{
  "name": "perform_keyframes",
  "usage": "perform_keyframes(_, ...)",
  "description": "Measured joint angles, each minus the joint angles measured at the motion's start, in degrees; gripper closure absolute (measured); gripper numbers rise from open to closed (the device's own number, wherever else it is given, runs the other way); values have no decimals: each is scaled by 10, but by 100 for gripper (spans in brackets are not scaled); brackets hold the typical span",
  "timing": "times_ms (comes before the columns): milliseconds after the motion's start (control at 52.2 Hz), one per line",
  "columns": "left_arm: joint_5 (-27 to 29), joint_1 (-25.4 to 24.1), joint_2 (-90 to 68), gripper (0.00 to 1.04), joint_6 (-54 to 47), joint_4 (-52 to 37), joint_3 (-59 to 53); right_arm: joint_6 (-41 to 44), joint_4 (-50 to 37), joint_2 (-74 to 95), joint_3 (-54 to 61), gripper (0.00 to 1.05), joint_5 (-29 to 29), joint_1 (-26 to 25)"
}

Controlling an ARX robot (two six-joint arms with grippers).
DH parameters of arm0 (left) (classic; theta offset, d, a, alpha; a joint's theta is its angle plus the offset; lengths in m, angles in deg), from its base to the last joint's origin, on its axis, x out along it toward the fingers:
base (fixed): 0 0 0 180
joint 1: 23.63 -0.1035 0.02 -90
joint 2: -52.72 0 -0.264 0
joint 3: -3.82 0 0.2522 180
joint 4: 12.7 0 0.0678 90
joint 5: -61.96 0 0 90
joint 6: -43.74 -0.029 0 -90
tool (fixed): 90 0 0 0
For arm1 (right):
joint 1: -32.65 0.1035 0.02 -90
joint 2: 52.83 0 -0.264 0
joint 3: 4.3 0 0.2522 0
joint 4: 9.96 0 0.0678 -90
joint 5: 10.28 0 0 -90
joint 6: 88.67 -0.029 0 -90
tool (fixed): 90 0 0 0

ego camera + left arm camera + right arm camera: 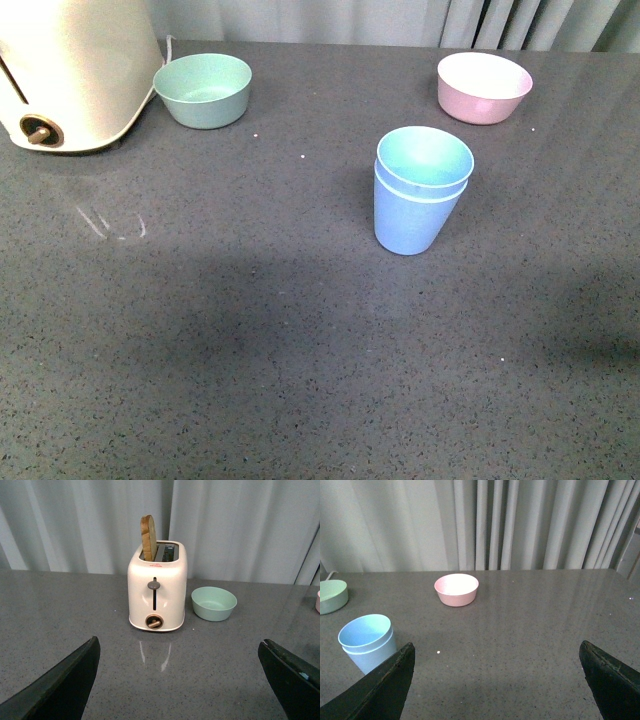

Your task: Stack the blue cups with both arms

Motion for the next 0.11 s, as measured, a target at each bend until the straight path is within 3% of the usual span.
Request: perform_keyframes(115,0,0,0,9,0,0,0,0,0,0,0,9,0,0)
